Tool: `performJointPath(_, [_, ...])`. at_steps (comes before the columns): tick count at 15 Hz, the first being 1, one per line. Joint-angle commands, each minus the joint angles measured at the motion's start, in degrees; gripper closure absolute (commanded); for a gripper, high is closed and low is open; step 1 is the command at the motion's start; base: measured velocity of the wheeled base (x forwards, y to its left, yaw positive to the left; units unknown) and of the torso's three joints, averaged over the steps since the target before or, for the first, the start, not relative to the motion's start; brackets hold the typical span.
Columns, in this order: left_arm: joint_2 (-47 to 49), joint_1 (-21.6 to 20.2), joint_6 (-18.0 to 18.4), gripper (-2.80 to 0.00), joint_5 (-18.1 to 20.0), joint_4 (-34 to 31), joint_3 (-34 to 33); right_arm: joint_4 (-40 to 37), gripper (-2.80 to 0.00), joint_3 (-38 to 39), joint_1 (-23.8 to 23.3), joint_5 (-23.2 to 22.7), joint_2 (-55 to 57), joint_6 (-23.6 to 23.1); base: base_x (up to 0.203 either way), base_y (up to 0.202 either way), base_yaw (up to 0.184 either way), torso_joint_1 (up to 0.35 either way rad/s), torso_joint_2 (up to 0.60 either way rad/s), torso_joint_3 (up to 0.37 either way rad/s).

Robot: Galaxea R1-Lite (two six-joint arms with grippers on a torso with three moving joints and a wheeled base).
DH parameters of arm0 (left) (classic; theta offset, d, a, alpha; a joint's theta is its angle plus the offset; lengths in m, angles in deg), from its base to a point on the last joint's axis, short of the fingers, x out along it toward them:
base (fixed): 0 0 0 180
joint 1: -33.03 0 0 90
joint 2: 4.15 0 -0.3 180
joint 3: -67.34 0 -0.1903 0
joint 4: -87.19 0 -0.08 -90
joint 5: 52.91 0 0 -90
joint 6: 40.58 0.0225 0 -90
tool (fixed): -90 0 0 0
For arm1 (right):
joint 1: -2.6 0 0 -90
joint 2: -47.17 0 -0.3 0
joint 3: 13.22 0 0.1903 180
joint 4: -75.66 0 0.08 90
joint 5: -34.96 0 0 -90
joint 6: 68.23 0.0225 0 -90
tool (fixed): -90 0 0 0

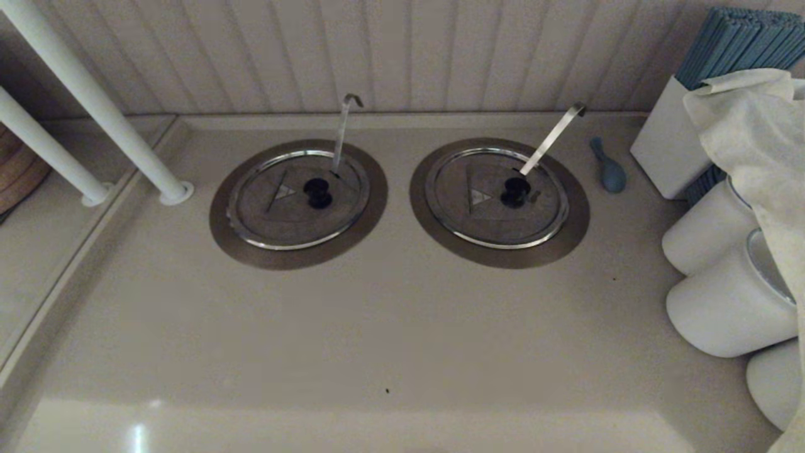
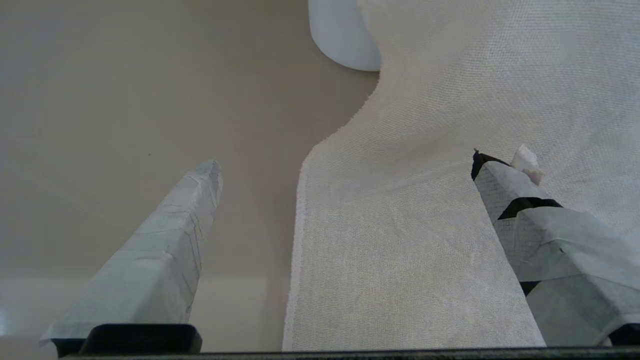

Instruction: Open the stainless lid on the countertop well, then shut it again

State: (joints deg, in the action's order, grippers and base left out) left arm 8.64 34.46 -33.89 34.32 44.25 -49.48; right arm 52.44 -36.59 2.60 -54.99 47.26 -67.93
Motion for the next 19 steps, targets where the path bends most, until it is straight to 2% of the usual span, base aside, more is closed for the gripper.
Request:
performJointPath(1, [-11.95, -0.77, 0.09, 0.00, 4.33, 0.76, -7.12, 0.12, -2.80, 0.00, 0.00, -0.05, -0.01, -0.12, 0.000, 0.000, 0.000, 0.000, 0.00, 0.000])
performJointPath(3, [-13.19, -1.02, 0.77, 0.00, 7.37, 4.87, -20.63, 0.12, -2.80, 0.00, 0.00, -0.05, -0.04, -0.39, 0.000, 0.000, 0.000, 0.000, 0.00, 0.000])
performJointPath(4, [-13.07, -1.11, 1.86, 0.00, 7.85, 9.10, -28.48, 0.12, -2.80, 0.00, 0.00, -0.05, -0.07, -0.67, 0.000, 0.000, 0.000, 0.000, 0.00, 0.000])
performJointPath(5, [-12.98, -1.19, 2.28, 0.00, 7.04, 13.66, -34.66, 0.12, -2.80, 0.00, 0.00, -0.07, -0.01, -0.91, 0.000, 0.000, 0.000, 0.000, 0.00, 0.000])
performJointPath(6, [-12.90, -1.24, 2.36, 0.00, 6.14, 15.13, -38.30, 0.12, -2.80, 0.00, 0.00, -0.23, -0.08, -1.10, 0.000, 0.000, 0.000, 0.000, 0.00, 0.000])
performJointPath(8, [-12.79, -1.34, 1.88, 0.00, 4.22, 18.91, -39.82, -0.32, -2.80, 0.00, 0.00, -0.49, -0.01, -2.50, 0.000, 0.000, 0.000, 0.000, 0.00, 0.000])
performJointPath(10, [-12.79, -1.34, -0.28, 0.00, 3.91, 18.87, -39.82, -0.32, -2.80, 0.00, 0.00, -0.58, -0.01, -2.50, 0.000, 0.000, 0.000, 0.000, 0.00, 0.000])
performJointPath(14, [-12.79, -1.34, 1.06, 0.00, 4.46, 19.13, -39.82, -0.50, -2.80, -0.05, 0.05, -0.87, -0.01, -2.75, 0.000, 0.000, 0.000, 0.000, 0.00, 0.000])
performJointPath(16, [-12.79, -1.34, -2.65, 0.00, 3.82, 19.04, -39.82, -0.53, -2.80, 0.00, 0.06, -1.26, -0.04, -4.96, 0.000, 0.000, 0.000, 0.000, 0.00, 0.000])
performJointPath(17, [-12.79, -1.34, -4.67, 0.00, 3.73, 19.10, -39.82, -0.43, -2.80, 0.00, 0.09, -1.22, -0.01, -3.51, 0.000, 0.000, 0.000, 0.000, 0.00, 0.000])
performJointPath(19, [-12.72, -1.34, -5.25, 0.00, 3.32, 19.13, -39.82, -0.41, -2.80, 0.00, 0.09, -1.02, -0.01, -2.06, 0.000, 0.000, 0.000, 0.000, 0.00, 0.000])
